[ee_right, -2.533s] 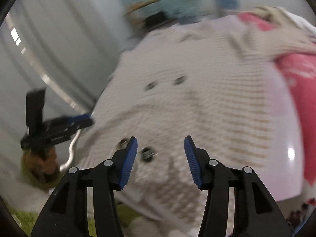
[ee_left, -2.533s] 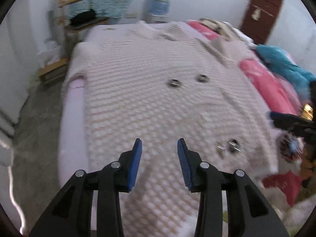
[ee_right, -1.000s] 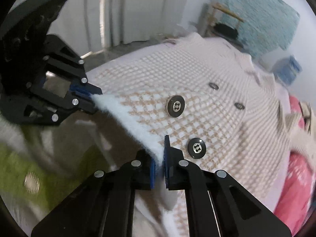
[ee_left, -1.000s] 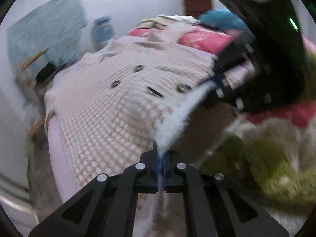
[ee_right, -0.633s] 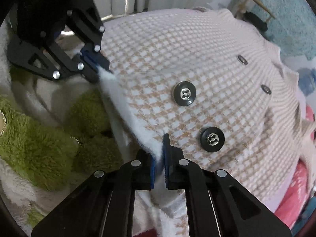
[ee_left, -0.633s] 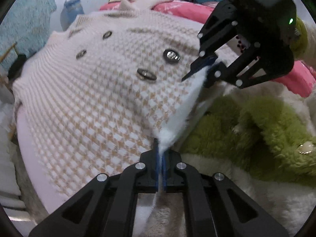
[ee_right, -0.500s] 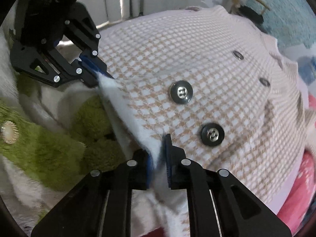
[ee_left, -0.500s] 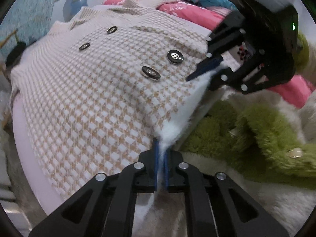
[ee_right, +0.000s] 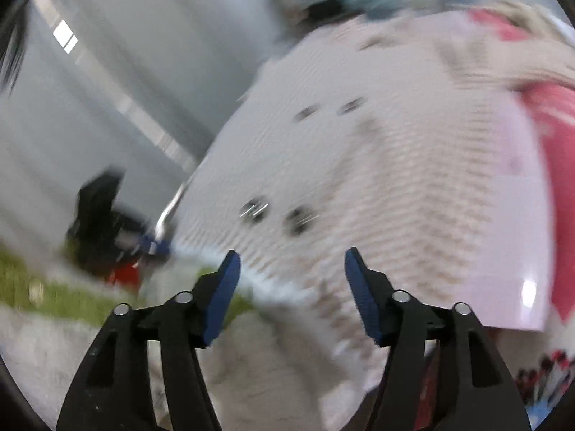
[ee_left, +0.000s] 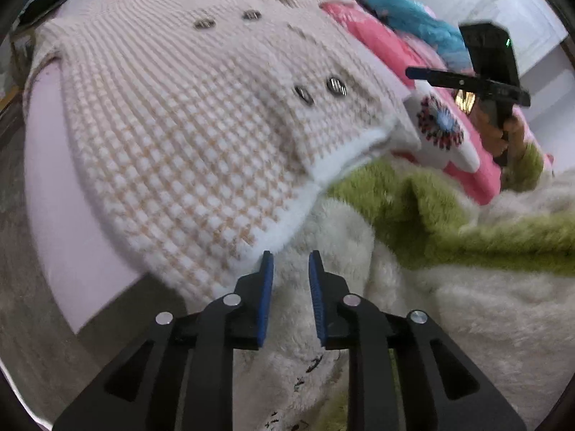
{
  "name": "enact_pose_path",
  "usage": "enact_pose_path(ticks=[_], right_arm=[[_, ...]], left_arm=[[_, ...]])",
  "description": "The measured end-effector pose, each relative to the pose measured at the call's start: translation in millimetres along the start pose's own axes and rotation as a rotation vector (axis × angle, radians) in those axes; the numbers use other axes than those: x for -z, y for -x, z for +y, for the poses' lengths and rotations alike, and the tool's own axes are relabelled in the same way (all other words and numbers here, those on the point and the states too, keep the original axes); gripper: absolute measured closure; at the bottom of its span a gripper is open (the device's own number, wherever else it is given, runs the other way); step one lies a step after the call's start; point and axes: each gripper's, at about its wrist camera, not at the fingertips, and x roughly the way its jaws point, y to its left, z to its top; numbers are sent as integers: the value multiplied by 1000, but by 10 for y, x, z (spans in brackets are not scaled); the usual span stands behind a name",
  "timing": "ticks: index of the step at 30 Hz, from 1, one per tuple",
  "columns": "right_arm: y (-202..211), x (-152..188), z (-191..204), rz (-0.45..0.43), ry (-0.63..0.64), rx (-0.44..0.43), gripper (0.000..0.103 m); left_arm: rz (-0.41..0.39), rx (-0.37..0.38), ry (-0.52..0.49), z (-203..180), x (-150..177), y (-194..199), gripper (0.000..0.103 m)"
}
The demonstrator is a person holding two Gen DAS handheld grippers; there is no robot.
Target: Fold large clothes
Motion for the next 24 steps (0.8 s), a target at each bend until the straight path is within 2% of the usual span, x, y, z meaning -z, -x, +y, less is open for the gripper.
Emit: enact_pose_path(ticks=[3,6,7,9,11,17,19,24], right_arm=[[52,-23,-245,-67,-114,51,42],[45,-63,-290,-89,-141,102,42],[10,-106,-269,-95,-126,132,37],[-72,-217,-97,-111,-82,189,28],[-167,-349,35,-126,-41,223,15],[-633,-842,365,-145,79,331,10],[-778,-986,408,-141,86,327,8],[-1127,-1352,425,-154,82,406,8]], left_arm=[[-80,-7,8,10,-201,127,78],[-146,4,-3,11,-370,263,73],[-161,-6,-8,8,-441,273,71],[-196,-58,-8,41,-562,276,62],[-210,-97,8,92,-699,205,62],[-245,-237,128,330,-1196,16,58],[-262,-271,162,437,-1320,12,56],[-326,-360,232,760,-1545,161,43]])
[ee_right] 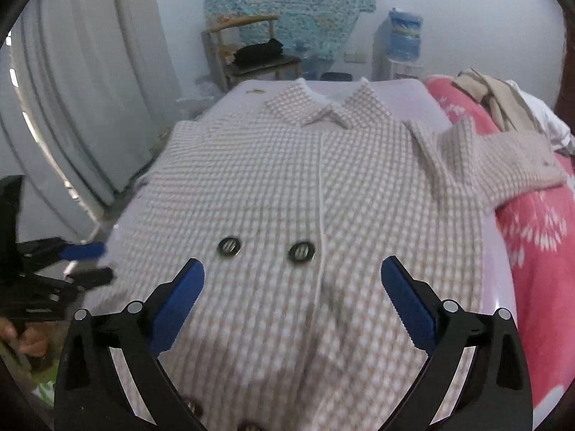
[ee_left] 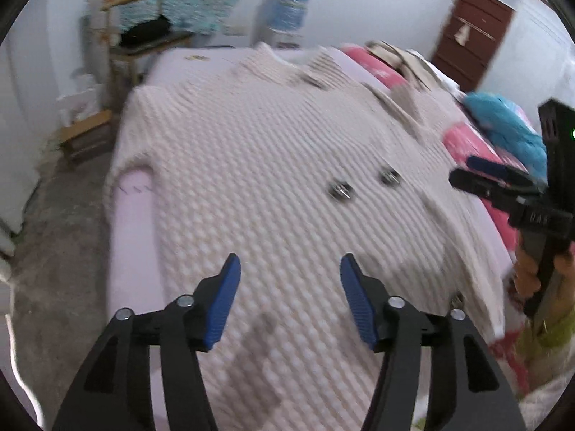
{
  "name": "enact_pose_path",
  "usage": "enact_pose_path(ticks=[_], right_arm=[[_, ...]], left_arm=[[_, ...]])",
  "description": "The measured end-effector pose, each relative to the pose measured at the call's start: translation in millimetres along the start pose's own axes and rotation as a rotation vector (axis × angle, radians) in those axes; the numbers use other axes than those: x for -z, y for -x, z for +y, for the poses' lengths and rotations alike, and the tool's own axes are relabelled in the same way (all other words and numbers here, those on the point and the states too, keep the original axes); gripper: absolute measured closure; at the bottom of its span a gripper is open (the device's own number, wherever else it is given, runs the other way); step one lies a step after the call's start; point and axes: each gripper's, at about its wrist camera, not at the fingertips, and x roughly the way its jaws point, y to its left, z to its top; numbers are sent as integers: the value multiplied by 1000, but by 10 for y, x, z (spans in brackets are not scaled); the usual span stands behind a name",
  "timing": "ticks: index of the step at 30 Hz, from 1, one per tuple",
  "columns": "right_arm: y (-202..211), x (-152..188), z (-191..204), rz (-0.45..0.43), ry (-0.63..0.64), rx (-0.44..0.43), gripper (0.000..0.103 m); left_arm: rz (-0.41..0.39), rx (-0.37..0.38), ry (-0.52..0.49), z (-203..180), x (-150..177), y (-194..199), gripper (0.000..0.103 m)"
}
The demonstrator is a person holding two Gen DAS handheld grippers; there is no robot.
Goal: Fold large clothes
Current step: 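Grasp the coat sleeve with the left tool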
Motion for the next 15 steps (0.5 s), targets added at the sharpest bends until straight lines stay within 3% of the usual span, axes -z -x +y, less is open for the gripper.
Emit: enact_pose_path(ticks=[4,8,12,15], right_arm=[[-246,-132,62,-14,21,72,8],[-546,-213,141,11,54,70,8],[-862,-253,235,55,76,23,8],[-1013,-257,314,78,95,-2,8]], left_arm=[[-68,-93,101,432,-260,2,42],[-136,-124,327,1086,-444,-5,38],[-152,-70,539,1667,-513,-157,33],[-119,21,718,2078,-430,-362,31]])
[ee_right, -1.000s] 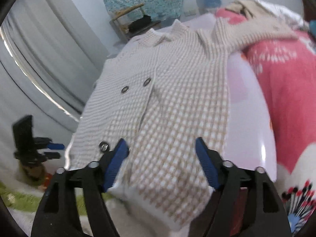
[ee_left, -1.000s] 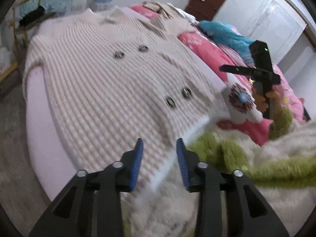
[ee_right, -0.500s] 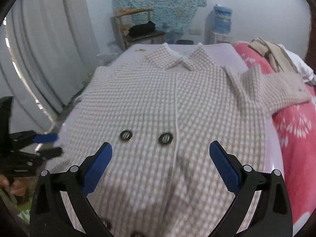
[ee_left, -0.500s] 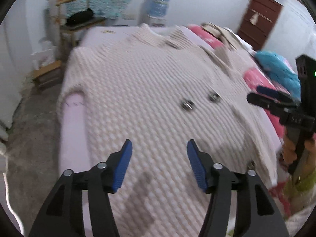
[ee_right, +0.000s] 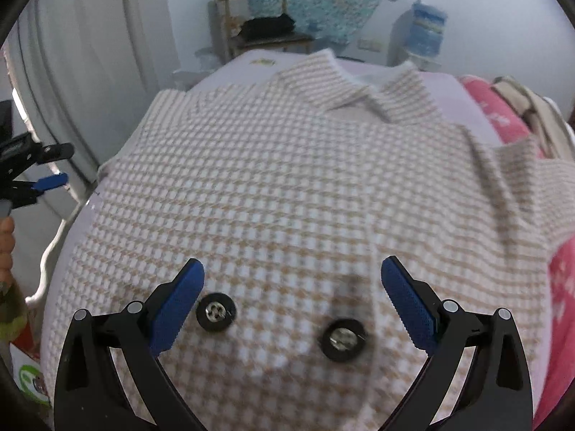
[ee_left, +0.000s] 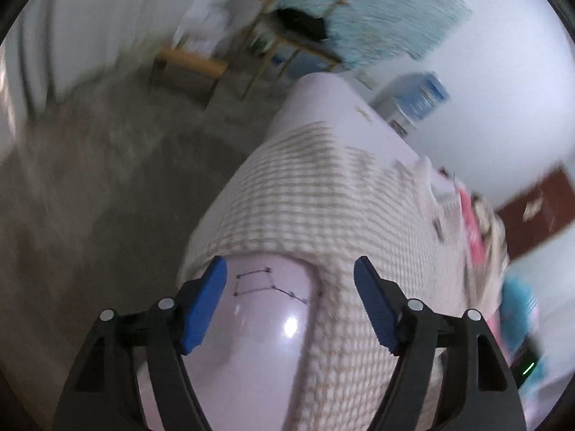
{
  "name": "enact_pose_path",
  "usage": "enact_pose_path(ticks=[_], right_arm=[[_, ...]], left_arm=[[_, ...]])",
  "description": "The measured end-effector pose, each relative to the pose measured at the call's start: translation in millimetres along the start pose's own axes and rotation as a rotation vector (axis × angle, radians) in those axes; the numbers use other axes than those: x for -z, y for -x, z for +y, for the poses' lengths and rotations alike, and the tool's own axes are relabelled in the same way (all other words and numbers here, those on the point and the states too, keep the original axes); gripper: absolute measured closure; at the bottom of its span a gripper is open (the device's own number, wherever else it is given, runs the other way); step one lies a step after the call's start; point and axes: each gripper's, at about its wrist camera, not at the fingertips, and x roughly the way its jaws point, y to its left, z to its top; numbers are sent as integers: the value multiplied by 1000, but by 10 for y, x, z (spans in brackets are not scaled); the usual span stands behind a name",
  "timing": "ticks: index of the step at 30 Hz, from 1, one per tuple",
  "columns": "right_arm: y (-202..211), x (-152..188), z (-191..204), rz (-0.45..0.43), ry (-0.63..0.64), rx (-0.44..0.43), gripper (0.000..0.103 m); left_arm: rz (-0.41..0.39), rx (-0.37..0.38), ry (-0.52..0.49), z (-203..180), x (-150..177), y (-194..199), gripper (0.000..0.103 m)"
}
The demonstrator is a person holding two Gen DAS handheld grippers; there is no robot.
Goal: Fold large clothes
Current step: 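Grasp the coat sleeve with the left tool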
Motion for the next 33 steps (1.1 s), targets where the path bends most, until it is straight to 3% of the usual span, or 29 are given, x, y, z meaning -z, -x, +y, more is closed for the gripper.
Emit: enact_pose_path(ticks=[3,8,15,21,29,31,33], right_arm=[[-89,5,51,21,10,-17,8],[-197,75,71,58,17,-15,8],[-235,85,71,69,21,-1,8],[-264,79,132,77,42,31,8],[-291,60,139,81,55,47,8],[-293,60,141,80,55,49,8],[-300,55,137,81,56,51,8]], left_arm=[[77,88,245,501,-65,-251,31],[138,239,608,1148,63,-552,30],[228,424,890,1561,312,-1014,26],[222,536,993,1914,191,-1295,22],[259,519,1066,2151,114,-1688,22],[260,513,1081,2189,86,-1759,27],[270,515,1092,2218,68,-1842,39]])
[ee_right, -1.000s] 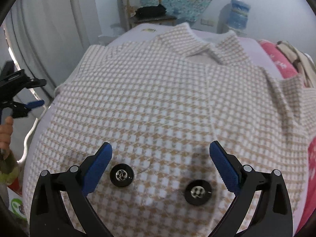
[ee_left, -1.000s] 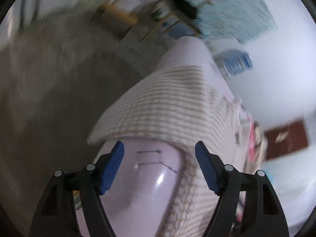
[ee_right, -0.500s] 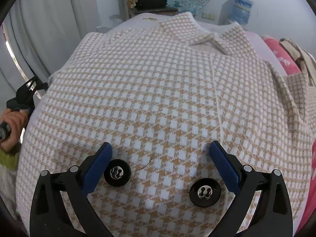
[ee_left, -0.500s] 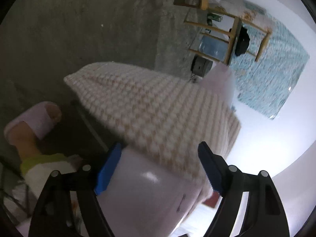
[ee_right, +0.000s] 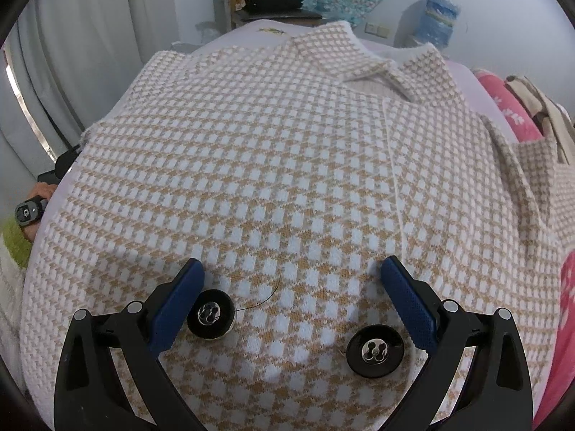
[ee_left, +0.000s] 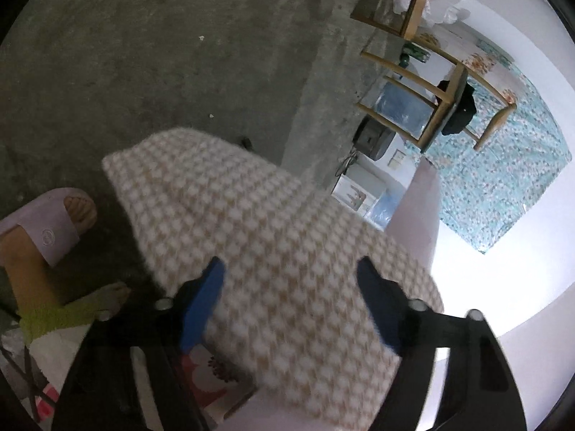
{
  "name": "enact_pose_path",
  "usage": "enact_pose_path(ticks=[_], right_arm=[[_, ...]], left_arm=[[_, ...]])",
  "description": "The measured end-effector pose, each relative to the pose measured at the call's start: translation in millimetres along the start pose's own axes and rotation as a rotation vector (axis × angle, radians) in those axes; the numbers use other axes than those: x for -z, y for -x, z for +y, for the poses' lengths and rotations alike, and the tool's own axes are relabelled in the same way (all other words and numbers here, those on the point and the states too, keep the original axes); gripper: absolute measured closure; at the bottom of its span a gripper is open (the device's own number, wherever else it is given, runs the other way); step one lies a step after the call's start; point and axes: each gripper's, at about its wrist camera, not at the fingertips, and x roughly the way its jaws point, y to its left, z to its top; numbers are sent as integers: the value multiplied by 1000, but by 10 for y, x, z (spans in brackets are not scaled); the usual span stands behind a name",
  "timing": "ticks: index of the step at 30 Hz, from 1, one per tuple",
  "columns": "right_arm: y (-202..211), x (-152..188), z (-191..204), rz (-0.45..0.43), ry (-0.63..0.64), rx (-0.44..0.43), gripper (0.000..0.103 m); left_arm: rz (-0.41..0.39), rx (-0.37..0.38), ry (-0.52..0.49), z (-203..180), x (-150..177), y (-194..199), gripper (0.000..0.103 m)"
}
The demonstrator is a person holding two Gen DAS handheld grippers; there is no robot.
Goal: Fold large clothes
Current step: 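Grasp the coat sleeve with the left tool, then lift the sleeve with the left tool and carry it across the coat body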
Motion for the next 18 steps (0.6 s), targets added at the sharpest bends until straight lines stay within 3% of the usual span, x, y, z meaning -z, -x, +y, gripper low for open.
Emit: enact_pose_path(ticks=[4,6,7,10,14,18], right_arm=[[-1,1,-6,-1,0,2,8],[-1,4,-7,-2,1,3,8],[-1,5,-8,-3,1,4,8],[3,10,-10,-6,-1,0,8],[10,19,-28,-11,-8,-10,8],[23,24,-69,-18,-22,-30,8]], left_arm=[[2,-7,-5,-13,-75,-74,67],[-33,-23,-28,-84,-82,-43,91],[-64,-33,-56,-141,-71,8,95],[-141,-53,-173,-380,34,197,103],[-215,-74,-344,-813,252,453,103],[-172,-153,-370,-879,429,533,100]])
